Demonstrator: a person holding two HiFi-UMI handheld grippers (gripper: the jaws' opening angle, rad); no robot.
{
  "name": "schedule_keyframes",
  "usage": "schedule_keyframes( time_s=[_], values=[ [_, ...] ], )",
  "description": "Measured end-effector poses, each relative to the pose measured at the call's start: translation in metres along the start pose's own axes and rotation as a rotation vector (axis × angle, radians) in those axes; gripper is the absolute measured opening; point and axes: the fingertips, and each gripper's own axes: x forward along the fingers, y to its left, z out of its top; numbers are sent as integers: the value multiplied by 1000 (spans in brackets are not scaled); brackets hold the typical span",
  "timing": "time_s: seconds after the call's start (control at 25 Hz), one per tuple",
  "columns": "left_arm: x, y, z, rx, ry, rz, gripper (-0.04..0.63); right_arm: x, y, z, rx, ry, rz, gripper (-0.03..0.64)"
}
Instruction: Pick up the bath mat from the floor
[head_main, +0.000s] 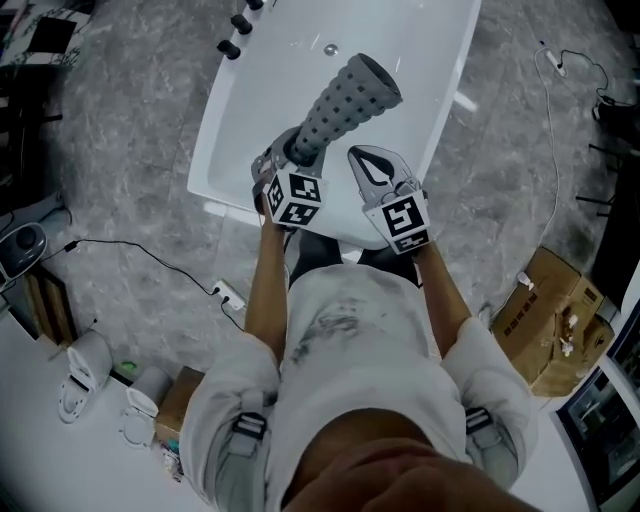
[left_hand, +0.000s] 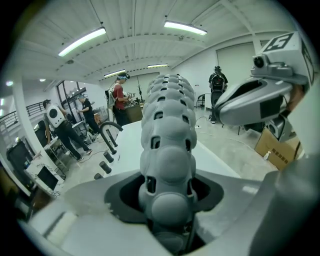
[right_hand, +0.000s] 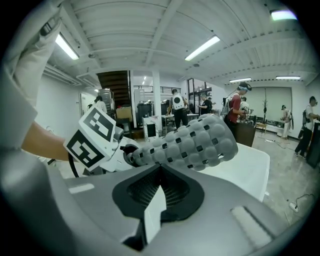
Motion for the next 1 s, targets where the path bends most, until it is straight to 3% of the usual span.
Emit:
schedule_keyframes(
  time_s=[0.44, 1.0],
  values=[
    [-59, 18, 51, -61, -95, 38, 207, -25, -6, 55, -55, -47, -19, 2],
    [-124, 20, 109, -91, -209, 28, 207, -63, -14, 113, -90, -109, -33, 2]
  ],
)
